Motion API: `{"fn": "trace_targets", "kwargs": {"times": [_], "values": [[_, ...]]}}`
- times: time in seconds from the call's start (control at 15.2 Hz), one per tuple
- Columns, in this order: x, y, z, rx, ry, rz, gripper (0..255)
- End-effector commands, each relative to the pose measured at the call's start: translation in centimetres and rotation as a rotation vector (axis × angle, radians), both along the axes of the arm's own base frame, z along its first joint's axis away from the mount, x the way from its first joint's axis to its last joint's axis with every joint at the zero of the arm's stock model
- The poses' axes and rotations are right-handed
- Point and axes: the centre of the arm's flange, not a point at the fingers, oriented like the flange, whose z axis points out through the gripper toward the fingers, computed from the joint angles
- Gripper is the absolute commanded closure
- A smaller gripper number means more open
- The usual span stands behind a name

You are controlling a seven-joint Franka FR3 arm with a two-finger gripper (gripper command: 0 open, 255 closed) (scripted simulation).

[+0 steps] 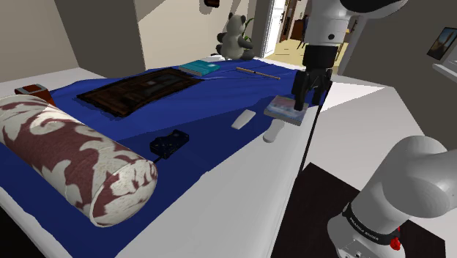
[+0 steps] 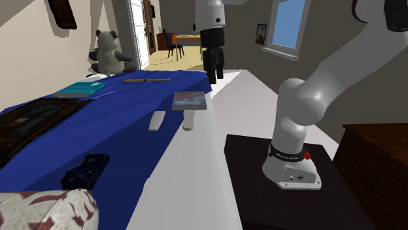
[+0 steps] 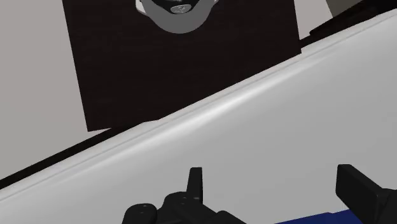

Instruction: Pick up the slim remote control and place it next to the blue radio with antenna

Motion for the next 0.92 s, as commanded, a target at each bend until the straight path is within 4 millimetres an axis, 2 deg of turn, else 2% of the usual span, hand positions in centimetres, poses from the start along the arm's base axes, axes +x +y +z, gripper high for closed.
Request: {"fn": "trace_targets", "kwargs": {"times": [0.0,0.4,0.86], "values": [[0.0,0.0,0.0,0.0,0.0,0.0,0],[4.8,-2.3,-5.2,-0.036,-0.016,-0.214,0],[9.7,-6.5,-11.1,-0.077,-0.035,-0.464,0]]}}
